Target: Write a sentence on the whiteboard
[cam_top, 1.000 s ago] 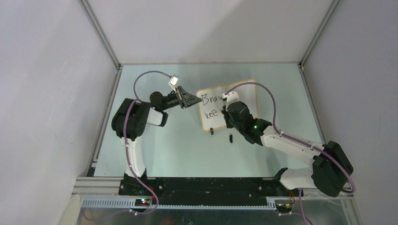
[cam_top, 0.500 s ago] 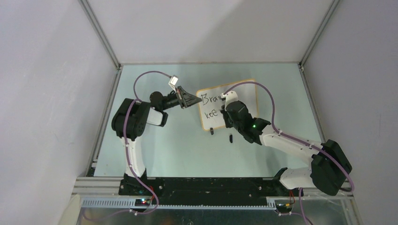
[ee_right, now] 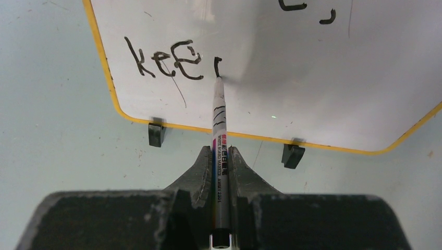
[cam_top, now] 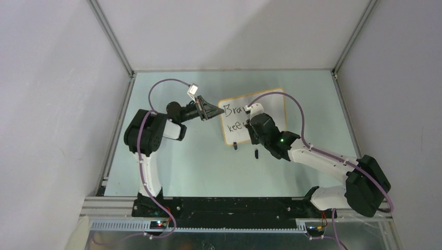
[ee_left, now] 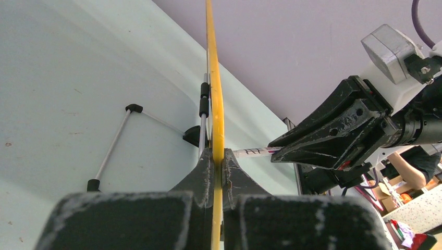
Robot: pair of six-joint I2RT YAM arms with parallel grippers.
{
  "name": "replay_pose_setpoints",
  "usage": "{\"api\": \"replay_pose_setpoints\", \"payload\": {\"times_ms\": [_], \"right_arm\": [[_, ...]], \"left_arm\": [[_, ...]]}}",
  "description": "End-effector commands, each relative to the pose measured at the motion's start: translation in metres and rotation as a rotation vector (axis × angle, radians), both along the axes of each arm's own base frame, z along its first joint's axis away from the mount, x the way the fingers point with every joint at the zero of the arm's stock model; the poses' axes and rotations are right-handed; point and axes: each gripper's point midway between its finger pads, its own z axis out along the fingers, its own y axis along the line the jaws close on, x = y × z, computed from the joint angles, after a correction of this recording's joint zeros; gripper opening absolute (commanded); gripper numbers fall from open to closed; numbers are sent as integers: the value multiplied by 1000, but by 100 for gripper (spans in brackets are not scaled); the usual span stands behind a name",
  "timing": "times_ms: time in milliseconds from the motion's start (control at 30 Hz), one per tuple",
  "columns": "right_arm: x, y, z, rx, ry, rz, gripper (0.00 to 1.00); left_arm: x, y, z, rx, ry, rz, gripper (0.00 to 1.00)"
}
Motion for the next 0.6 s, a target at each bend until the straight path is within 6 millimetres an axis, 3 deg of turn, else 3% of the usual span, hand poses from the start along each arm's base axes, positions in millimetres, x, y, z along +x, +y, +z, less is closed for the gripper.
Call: {"api": "replay_pose_setpoints", "payload": {"times_ms": [0,567], "right_arm": [[0,1,11,18,-4,-20,0],[-10,0,4,-2,22,-13,0]], "left_arm": [[-11,-7,16,-11,-82,-56,0],[-11,-6,16,-11,-85,-53,0]]}}
